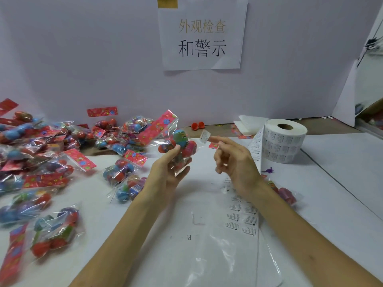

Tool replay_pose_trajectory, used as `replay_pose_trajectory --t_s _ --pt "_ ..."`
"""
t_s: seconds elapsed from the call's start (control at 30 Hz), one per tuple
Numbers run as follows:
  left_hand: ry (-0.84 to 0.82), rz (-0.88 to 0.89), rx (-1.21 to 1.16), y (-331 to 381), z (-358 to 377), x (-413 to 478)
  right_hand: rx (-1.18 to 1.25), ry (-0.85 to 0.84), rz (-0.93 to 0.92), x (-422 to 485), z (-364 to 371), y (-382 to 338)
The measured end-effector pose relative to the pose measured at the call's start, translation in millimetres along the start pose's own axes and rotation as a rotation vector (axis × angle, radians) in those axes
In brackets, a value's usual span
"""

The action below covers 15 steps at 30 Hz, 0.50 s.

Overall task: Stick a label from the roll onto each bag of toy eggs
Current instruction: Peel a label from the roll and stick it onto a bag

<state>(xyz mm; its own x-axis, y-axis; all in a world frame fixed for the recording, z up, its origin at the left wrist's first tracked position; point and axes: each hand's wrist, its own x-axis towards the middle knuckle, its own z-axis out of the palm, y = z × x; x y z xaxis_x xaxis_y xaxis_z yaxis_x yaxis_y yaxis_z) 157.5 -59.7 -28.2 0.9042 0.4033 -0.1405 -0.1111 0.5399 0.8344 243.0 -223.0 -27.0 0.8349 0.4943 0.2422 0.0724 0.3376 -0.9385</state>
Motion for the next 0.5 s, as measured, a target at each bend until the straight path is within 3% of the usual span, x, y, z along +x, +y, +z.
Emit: replay_pose_trajectory --t_s 0.17,0.5 --pt "-0.051 0.043 0.018 -0.1 0.9 -1.8 0.282 -0.175 0.272 -4.0 7.6 0.7" --pt "-0.061 0.056 -0.003 -0.6 -0.1 0.3 0.221 -0.221 0.332 -8.1 11.5 6.5"
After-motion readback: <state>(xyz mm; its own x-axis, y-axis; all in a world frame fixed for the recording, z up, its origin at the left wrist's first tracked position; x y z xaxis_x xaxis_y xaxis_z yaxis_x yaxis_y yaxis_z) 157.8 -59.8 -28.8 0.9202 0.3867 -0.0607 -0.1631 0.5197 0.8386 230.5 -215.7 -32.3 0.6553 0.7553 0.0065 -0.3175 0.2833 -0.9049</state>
